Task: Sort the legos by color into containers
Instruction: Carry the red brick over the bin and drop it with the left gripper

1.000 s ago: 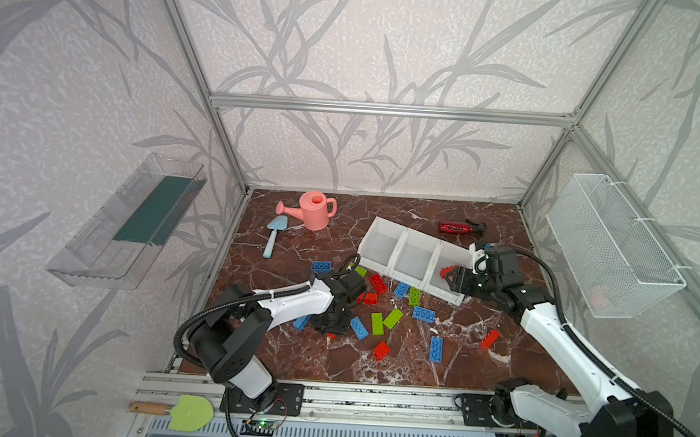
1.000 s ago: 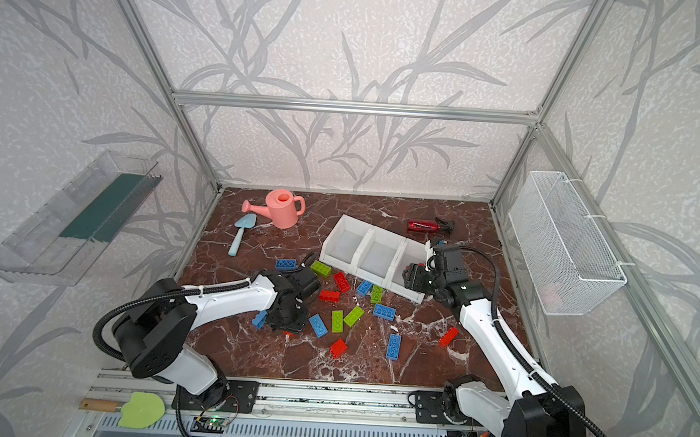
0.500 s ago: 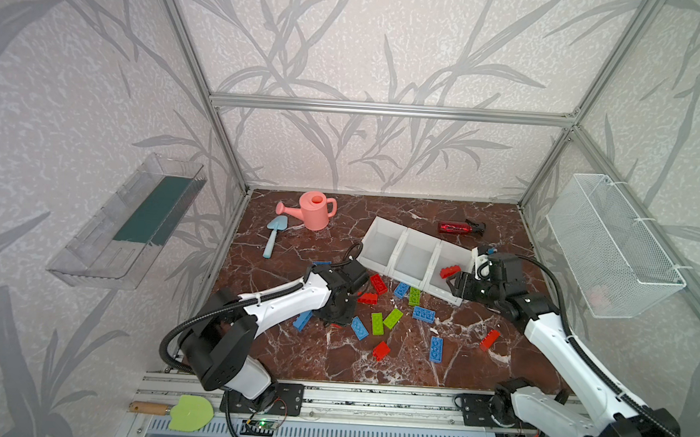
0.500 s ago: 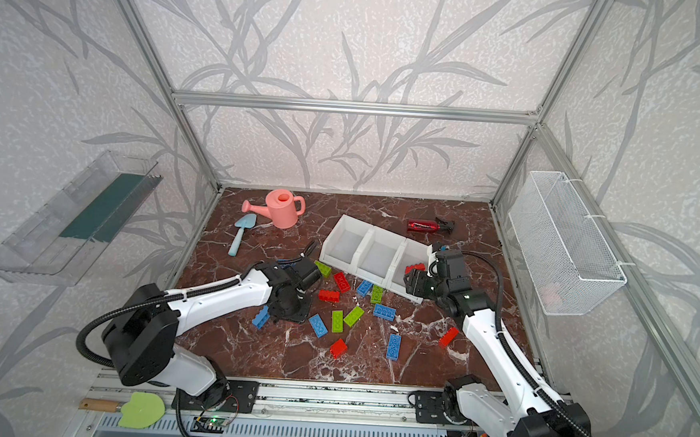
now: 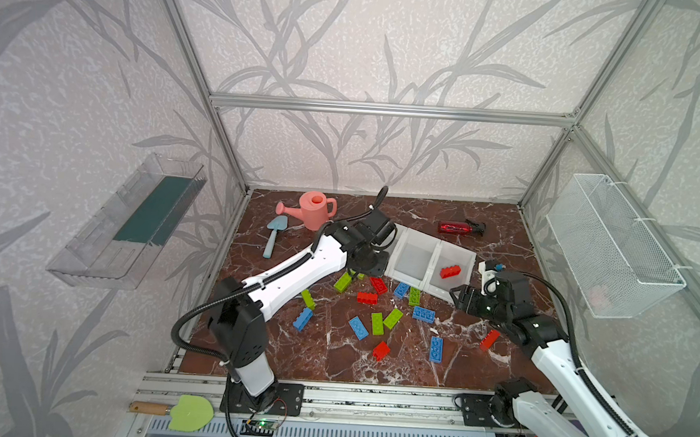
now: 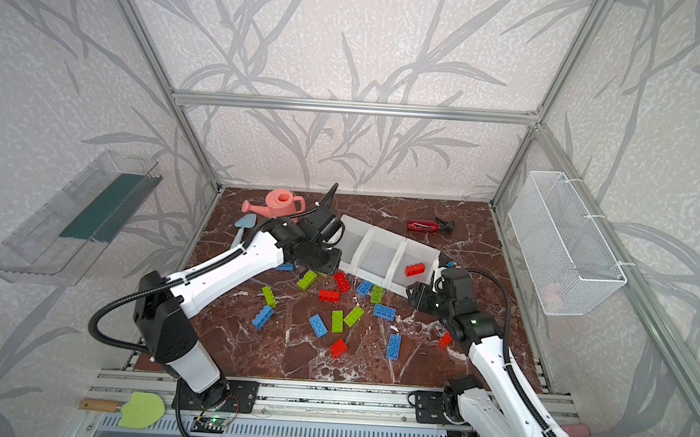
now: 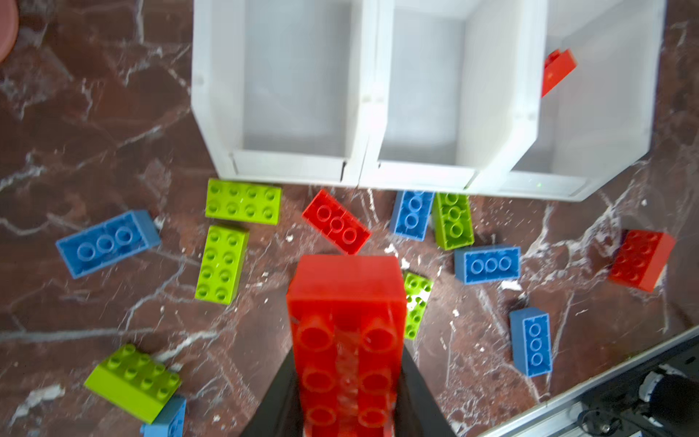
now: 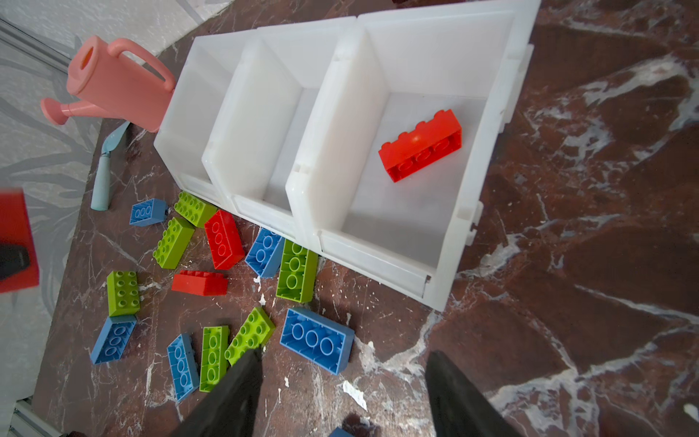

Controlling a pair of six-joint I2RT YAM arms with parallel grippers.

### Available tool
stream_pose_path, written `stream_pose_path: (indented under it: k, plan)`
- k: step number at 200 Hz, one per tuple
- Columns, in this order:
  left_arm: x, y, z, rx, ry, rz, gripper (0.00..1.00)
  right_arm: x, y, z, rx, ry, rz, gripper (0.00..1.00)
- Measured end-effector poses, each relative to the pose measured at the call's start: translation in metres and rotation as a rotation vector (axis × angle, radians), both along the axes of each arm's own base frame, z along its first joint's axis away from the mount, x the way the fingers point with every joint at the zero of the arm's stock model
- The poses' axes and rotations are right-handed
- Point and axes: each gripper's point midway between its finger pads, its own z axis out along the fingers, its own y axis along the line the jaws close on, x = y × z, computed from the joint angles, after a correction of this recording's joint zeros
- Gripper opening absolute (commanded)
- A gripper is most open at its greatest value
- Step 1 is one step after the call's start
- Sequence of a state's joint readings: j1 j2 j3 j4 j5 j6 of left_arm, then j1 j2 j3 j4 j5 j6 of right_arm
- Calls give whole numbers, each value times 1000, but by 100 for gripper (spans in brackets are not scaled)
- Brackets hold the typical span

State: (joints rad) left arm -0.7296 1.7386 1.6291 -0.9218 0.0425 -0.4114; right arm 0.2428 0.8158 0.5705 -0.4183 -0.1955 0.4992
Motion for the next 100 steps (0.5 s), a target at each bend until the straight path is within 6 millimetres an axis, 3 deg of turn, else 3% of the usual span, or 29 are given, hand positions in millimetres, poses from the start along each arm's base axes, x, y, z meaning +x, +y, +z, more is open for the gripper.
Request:
stream_pose_path:
  k: [52,100]
  plan:
    - [49,-73,16,-106,-45,-80,29,-18,-1,-4,41,-10,-8,70]
    - [63,-141,17,-205,-58,-176,29,-27,-2,-9,44,22,-2,70]
